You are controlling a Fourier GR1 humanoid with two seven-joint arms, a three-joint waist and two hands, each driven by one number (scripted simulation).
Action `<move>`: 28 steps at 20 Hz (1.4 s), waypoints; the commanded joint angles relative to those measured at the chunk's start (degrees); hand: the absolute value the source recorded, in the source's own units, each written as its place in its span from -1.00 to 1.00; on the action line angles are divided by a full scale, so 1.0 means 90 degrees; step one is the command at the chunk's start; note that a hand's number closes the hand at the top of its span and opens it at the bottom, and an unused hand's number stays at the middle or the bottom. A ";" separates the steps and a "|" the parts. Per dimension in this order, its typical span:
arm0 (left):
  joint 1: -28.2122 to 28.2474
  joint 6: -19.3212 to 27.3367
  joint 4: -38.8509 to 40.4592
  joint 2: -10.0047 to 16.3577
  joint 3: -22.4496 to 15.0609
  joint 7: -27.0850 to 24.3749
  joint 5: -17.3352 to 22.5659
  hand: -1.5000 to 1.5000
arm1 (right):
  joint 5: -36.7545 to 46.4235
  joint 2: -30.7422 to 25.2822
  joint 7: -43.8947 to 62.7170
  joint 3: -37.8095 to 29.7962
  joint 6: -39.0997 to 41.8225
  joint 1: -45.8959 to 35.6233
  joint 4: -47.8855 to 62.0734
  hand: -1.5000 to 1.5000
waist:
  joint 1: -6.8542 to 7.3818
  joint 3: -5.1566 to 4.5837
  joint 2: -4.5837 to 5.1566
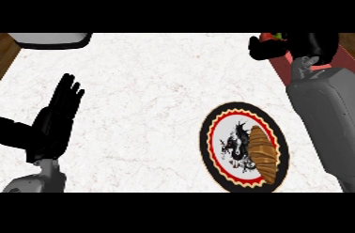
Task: Pick the bell pepper from the plate and place it in the cardboard box
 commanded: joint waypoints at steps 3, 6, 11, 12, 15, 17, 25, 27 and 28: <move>-0.0084 -0.0128 -0.0052 0.0089 0.0080 0.0086 0.0096 0.00 | 0.0347 -0.0729 -0.0866 -0.0590 -0.0396 -0.0035 0.1123 1.00 | 0.0076 0.0000 0.0029; -0.0029 -0.0087 -0.0169 -0.0058 -0.0084 0.0011 0.0004 0.00 | 0.0389 -0.0803 -0.1430 -0.0830 -0.0674 -0.0332 0.2172 1.00 | 0.0118 0.0000 0.0036; -0.0638 0.0188 0.0366 -0.0133 -0.0143 0.0168 -0.0285 0.00 | 0.0503 -0.1164 -0.2471 -0.1076 -0.1163 -0.0417 0.3523 1.00 | 0.0108 0.0003 0.0063; -0.0022 -0.0120 -0.0086 0.0007 -0.0010 -0.0022 -0.0036 0.00 | 0.0683 -0.0917 -0.2403 -0.0966 -0.1323 -0.0442 0.3712 1.00 | 0.0146 0.0001 0.0042; -0.0190 -0.0075 -0.0030 0.0007 -0.0007 0.0034 -0.0070 0.00 | 0.0907 -0.1105 -0.2723 -0.0877 -0.1283 -0.0451 0.4430 1.00 | 0.0187 0.0003 0.0067; -0.0518 0.0109 0.0479 -0.0121 -0.0028 -0.0091 -0.0235 0.00 | 0.1035 -0.1387 -0.2649 -0.0614 -0.0310 -0.0492 0.4671 1.00 | 0.0129 -0.0003 0.0105; -0.0579 -0.0024 0.0447 -0.0168 -0.0150 -0.0105 -0.0194 0.00 | 0.0569 -0.1692 -0.3704 -0.1401 -0.0436 -0.0865 0.6523 -1.00 | 0.0290 0.0018 0.0148; -0.0364 -0.0084 0.0315 -0.0115 -0.0053 -0.0114 -0.0094 0.00 | 0.0476 -0.1502 -0.3928 -0.1530 -0.0987 -0.0808 0.6451 -1.00 | 0.0273 0.0016 0.0111; -0.0457 0.0009 0.0469 -0.0217 -0.0152 -0.0167 -0.0214 0.00 | 0.0413 -0.1463 -0.4036 -0.1633 -0.1453 -0.0804 0.6323 -1.00 | 0.0299 0.0023 0.0147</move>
